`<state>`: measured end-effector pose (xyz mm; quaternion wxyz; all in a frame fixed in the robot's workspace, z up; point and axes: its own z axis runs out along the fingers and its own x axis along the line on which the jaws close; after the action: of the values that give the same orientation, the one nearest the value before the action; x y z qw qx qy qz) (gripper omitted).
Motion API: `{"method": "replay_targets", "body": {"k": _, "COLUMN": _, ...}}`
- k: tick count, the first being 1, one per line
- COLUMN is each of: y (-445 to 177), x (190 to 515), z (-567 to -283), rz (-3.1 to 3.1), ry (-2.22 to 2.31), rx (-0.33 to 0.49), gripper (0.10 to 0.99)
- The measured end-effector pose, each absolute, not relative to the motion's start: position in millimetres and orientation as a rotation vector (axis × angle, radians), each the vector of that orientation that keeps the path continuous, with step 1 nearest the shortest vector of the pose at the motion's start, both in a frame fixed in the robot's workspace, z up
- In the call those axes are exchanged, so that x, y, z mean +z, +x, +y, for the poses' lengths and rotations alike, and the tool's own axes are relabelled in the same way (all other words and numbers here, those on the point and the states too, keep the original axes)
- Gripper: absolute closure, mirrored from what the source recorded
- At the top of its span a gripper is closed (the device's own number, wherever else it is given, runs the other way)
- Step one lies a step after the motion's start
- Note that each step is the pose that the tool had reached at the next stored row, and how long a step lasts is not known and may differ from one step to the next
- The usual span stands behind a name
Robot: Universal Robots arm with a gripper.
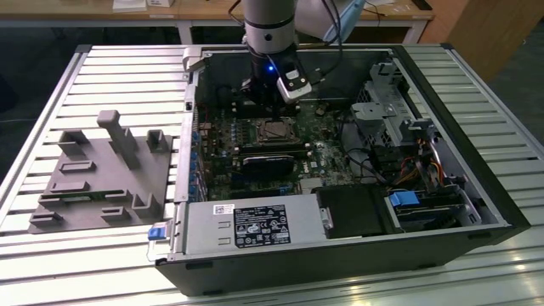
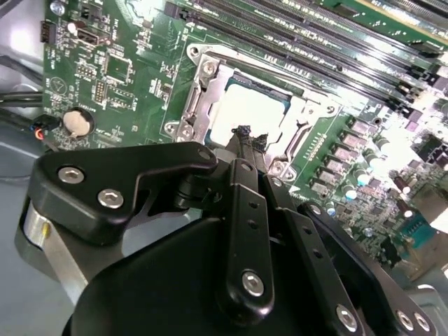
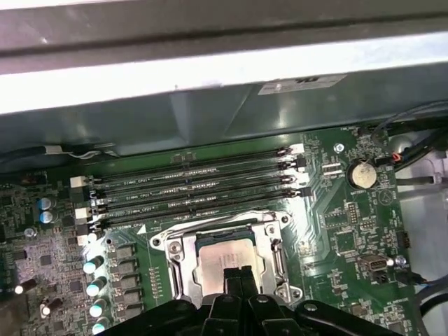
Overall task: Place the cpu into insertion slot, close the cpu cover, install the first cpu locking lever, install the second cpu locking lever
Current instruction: 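Install the first cpu locking lever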
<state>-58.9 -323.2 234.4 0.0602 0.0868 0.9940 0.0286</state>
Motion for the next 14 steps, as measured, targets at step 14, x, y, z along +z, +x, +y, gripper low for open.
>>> {"method": "replay_targets", "body": {"k": 14, "y": -54.3, "x": 235.5, "z": -323.5, "rz": 3.043, "ry": 0.285, "rx": 0.082, "gripper": 0.98}}
